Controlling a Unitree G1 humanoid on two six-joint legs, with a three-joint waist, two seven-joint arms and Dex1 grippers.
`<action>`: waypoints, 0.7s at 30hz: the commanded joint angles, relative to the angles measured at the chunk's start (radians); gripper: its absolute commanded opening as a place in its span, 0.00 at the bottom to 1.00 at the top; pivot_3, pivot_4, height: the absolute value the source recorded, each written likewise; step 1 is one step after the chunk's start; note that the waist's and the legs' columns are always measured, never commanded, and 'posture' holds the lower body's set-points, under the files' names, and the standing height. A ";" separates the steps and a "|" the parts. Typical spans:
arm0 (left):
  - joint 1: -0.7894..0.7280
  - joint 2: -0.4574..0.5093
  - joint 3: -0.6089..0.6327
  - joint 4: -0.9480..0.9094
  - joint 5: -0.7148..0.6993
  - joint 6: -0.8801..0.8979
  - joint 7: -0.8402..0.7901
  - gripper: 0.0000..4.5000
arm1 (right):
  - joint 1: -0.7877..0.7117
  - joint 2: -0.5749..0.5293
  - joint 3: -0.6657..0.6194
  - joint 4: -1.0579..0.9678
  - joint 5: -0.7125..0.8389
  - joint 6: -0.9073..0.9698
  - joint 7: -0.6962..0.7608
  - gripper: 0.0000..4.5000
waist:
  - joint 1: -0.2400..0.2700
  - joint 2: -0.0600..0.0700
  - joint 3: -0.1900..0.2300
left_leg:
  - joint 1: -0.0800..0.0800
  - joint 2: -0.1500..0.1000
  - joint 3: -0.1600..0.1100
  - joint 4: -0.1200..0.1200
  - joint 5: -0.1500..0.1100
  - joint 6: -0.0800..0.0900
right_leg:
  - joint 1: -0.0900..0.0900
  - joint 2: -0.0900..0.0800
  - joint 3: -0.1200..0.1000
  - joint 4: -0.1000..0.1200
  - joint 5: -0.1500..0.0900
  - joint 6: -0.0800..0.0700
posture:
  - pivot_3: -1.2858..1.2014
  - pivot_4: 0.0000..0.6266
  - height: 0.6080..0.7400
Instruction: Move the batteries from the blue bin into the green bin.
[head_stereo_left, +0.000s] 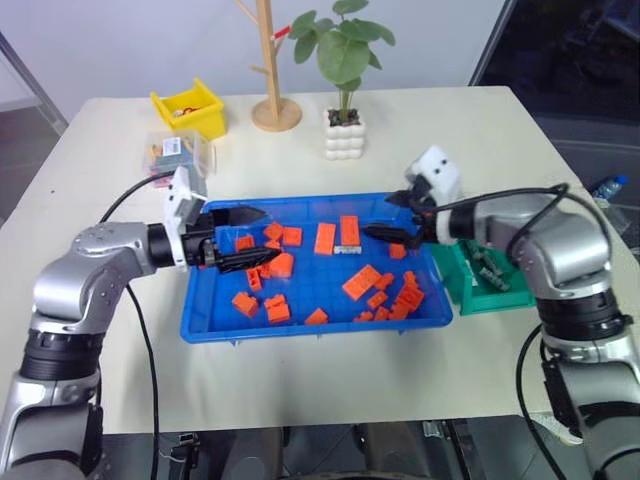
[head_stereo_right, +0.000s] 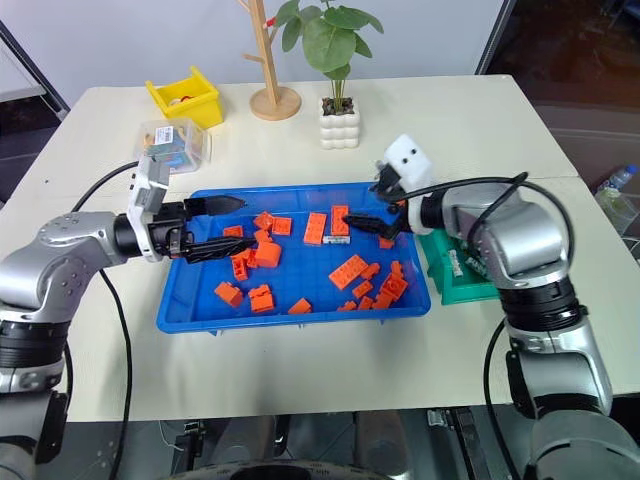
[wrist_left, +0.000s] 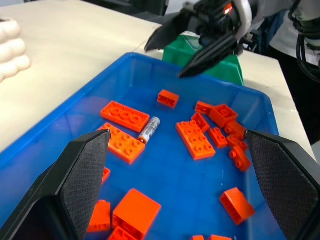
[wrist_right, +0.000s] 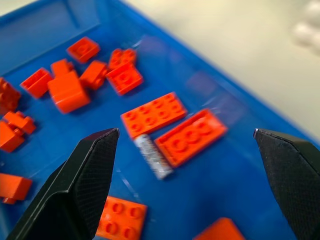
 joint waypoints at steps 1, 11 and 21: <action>0.016 0.013 0.048 -0.063 -0.029 0.013 0.025 1.00 | 0.013 0.014 0.032 0.010 -0.006 -0.036 0.017 0.99 | -0.003 0.000 0.000 | 0.000 0.000 0.000 0.000 0.000 0.000 | 0.000 0.000 0.000 0.000 0.000 0.000 | 0.52 0.24 1.00; 0.068 0.011 0.073 -0.127 -0.052 0.038 0.073 1.00 | 0.043 0.054 0.113 0.089 -0.022 -0.065 0.047 0.99 | -0.008 0.000 0.000 | 0.001 0.000 0.000 0.000 0.000 0.000 | 0.000 0.000 0.000 0.001 0.000 0.000 | 0.52 0.24 1.00; 0.081 0.010 0.083 -0.152 -0.070 0.050 0.104 1.00 | 0.023 0.116 0.158 0.245 -0.083 -0.159 0.067 0.99 | -0.007 0.000 0.000 | 0.001 0.000 0.000 0.000 0.000 0.000 | 0.000 0.000 0.000 0.001 0.000 0.000 | 0.52 0.24 1.00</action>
